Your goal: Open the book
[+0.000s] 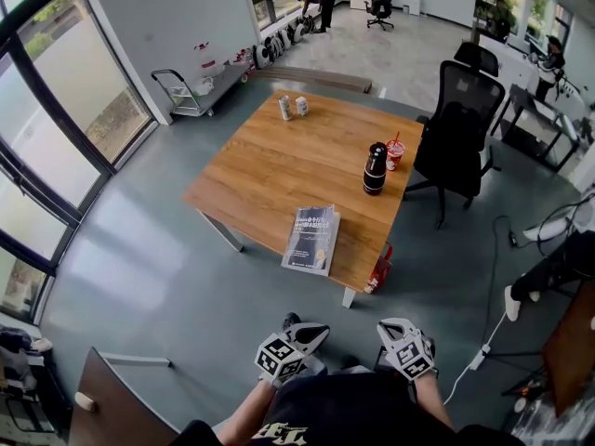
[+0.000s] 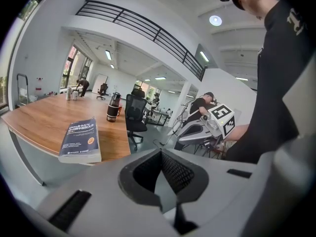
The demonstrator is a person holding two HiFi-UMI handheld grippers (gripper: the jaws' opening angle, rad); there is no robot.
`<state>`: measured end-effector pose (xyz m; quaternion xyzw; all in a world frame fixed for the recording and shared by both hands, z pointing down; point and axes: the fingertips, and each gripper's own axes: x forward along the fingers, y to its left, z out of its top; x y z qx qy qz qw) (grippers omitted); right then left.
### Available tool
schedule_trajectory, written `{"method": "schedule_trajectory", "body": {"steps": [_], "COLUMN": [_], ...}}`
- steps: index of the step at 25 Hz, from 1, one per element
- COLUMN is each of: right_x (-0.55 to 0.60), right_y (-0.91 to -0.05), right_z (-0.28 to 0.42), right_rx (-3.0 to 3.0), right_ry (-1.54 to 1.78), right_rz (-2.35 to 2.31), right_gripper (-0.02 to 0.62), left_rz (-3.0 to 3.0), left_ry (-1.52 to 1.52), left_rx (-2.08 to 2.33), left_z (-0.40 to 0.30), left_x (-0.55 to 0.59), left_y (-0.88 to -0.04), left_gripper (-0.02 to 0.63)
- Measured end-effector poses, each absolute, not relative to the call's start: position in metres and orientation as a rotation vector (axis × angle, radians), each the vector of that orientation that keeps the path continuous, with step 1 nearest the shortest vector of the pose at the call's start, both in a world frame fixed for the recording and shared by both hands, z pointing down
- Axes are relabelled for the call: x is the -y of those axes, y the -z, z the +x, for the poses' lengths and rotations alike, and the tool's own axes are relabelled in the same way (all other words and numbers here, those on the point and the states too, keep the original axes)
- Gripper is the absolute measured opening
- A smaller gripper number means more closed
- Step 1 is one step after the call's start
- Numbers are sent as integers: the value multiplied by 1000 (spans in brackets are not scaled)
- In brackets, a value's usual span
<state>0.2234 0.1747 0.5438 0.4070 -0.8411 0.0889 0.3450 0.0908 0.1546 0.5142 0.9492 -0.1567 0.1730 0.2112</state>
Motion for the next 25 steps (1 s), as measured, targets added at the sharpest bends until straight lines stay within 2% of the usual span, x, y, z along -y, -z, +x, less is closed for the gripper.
{"method": "schedule_trajectory", "body": {"steps": [25], "right_x": [-12], "right_y": [-529], "right_z": [159], "right_rx": [2154], "right_ry": [-212], "right_rz": [1073], "right_gripper": [-14], "left_rz": [2667], "left_ry": [-448], "left_rx": [368], "left_z": [33], "left_x": [12], "left_y": [-503], "left_gripper": [5]}}
